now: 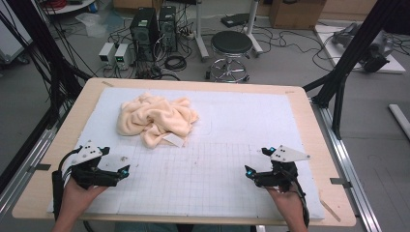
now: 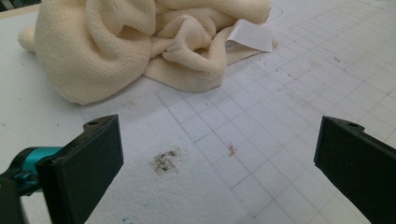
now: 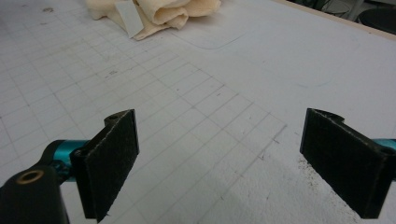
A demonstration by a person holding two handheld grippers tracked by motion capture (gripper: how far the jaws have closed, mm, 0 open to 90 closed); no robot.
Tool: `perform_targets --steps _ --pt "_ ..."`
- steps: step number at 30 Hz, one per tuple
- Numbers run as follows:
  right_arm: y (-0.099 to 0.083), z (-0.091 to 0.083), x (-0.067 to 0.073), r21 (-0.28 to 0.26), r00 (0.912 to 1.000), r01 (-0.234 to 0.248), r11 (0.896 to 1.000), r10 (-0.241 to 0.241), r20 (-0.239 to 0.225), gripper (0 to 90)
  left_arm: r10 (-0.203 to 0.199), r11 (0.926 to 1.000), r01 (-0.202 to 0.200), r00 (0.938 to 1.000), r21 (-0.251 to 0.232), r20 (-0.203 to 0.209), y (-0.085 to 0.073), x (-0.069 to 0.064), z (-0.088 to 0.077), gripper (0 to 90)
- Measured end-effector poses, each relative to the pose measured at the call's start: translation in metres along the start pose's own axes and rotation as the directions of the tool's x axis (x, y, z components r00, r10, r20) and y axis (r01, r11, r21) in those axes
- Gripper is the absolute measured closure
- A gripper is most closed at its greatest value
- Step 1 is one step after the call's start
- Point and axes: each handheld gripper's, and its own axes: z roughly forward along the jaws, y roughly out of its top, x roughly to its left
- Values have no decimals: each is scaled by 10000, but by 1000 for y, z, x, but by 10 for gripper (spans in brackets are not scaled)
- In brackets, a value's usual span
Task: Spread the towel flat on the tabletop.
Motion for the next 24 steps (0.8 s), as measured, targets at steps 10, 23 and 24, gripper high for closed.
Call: perform_targets --steps 10,23,24 --pt "-1 -1 0 18 10000 -69 10000 69 -26 108 -17 10000 17 10000 5 16 1 -2 2 17" --pt "4 -4 2 -84 9998 186 9998 -186 -6 108 54 10000 -53 10000 -68 47 2 -4 2 18" --pt "8 -3 0 -89 9998 10 10000 -11 -214 108 60 10000 -59 10000 -65 79 2 -5 2 18"
